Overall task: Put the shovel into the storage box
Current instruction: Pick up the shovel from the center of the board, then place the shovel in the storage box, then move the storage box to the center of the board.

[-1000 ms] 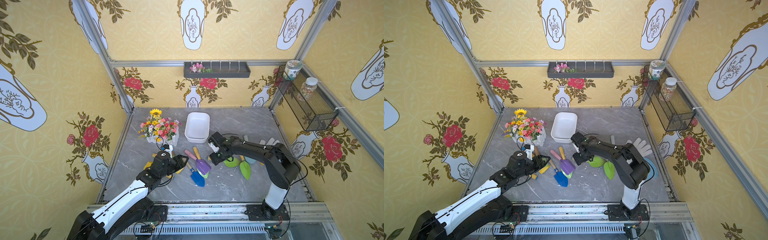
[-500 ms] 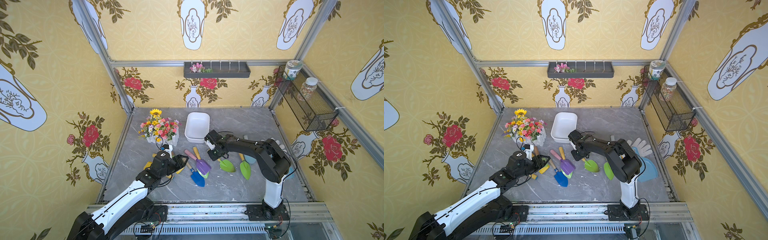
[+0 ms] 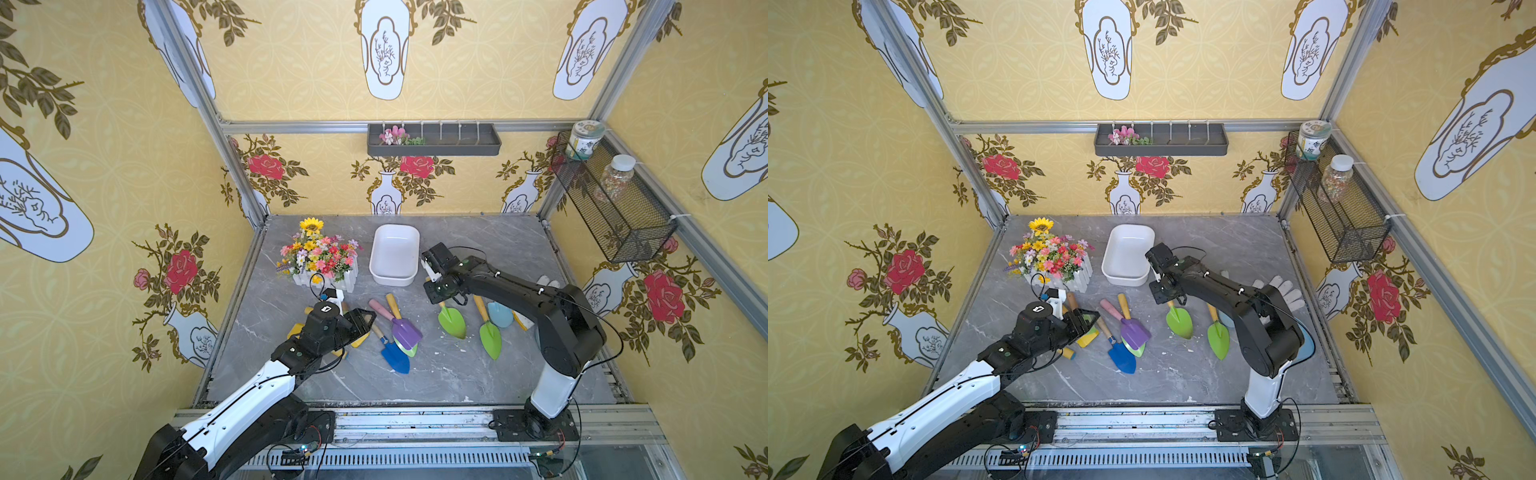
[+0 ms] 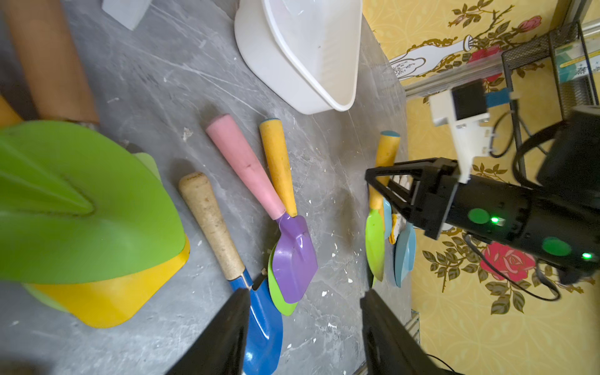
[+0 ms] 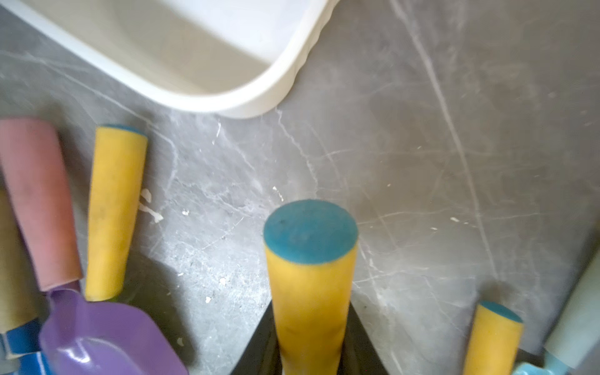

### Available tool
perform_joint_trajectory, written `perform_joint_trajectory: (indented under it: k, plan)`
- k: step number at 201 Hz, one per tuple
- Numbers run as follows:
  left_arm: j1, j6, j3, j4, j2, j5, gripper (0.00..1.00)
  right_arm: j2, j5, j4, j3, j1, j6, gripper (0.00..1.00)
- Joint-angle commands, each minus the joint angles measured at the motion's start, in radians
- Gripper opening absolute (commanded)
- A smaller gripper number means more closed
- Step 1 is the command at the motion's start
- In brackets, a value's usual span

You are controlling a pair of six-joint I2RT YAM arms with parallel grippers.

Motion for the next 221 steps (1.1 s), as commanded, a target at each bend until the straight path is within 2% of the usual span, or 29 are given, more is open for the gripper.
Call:
perform_joint_trajectory:
  k: [1,37,77,152,221]
  plan:
    - [-0.001,-0.003,0.018,-0.044,-0.012,-0.068,0.60,-0.014,-0.004,-0.059,0.077,-0.004,0.061,0.21]
    - [0.002,-0.007,0.072,-0.153,-0.056,-0.154,0.62,0.066,-0.043,-0.100,0.300,-0.017,0.153,0.21]
    - [0.004,-0.007,0.088,-0.217,-0.089,-0.174,0.63,0.230,-0.089,-0.080,0.539,-0.040,0.303,0.21]
    - [0.005,-0.024,0.062,-0.267,-0.148,-0.170,0.64,0.429,-0.233,0.311,0.544,-0.130,0.664,0.20]
    - [0.004,-0.034,0.039,-0.270,-0.161,-0.169,0.64,0.568,-0.208,0.257,0.673,-0.155,0.718,0.20]
